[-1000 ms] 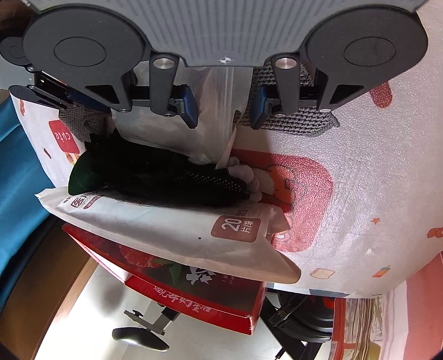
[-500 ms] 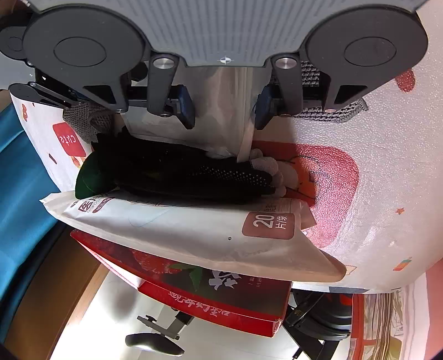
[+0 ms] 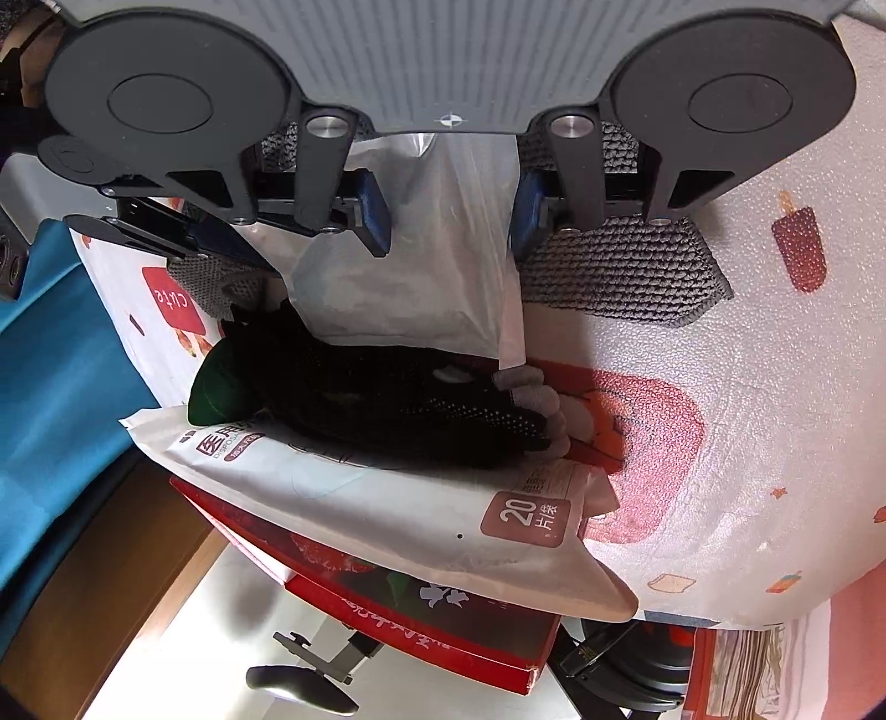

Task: Organize soft objects
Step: 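Position both grippers around the white plastic bag under the green cloth, then close both grippers on the white plastic bag and lift it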

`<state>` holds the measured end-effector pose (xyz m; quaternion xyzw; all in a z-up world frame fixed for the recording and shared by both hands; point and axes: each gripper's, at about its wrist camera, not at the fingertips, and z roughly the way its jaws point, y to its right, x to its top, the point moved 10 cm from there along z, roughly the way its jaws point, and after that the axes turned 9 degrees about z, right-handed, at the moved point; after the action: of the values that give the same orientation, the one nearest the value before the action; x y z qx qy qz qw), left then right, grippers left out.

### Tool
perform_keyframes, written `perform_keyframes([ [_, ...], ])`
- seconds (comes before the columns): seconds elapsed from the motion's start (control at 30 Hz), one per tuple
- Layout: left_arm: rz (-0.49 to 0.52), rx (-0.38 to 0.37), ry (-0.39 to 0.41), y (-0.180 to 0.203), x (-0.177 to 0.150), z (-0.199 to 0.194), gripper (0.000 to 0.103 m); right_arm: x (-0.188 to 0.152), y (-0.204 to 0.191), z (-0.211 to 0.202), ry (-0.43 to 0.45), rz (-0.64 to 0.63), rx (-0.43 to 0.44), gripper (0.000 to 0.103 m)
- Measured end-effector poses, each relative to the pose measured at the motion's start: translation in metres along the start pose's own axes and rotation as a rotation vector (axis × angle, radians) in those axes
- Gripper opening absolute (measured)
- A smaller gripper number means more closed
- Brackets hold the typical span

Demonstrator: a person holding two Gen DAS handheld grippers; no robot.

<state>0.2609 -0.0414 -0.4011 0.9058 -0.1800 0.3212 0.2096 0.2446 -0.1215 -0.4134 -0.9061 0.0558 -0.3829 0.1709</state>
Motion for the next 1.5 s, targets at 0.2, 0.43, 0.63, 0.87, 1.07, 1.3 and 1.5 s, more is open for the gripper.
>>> perform_keyframes([
  [0.2, 0.042, 0.057, -0.009, 0.004, -0.002, -0.001, 0.048, 0.0, 0.001, -0.001, -0.007, -0.008, -0.013, 0.045],
  [0.43, 0.02, 0.053, -0.022, 0.001, -0.003, -0.004, 0.046, -0.001, 0.003, -0.001, -0.006, -0.006, -0.008, 0.045],
  [0.63, 0.032, 0.055, -0.014, 0.006, -0.002, -0.005, 0.039, 0.0, 0.0, -0.001, -0.024, -0.005, -0.019, 0.04],
  [0.87, 0.088, 0.051, -0.011, 0.018, -0.004, -0.008, 0.028, -0.002, -0.022, -0.006, -0.041, -0.039, 0.043, 0.027],
  [1.07, 0.053, 0.051, -0.014, 0.011, -0.007, -0.01, 0.028, -0.002, -0.014, -0.008, -0.052, -0.009, 0.012, 0.027],
  [1.3, 0.05, 0.061, -0.013, 0.01, -0.008, -0.008, 0.028, 0.016, 0.01, -0.007, -0.041, 0.136, 0.06, 0.031],
  [1.5, 0.034, 0.059, -0.015, 0.006, -0.007, -0.007, 0.031, 0.02, 0.019, 0.01, -0.072, 0.19, 0.079, 0.029],
])
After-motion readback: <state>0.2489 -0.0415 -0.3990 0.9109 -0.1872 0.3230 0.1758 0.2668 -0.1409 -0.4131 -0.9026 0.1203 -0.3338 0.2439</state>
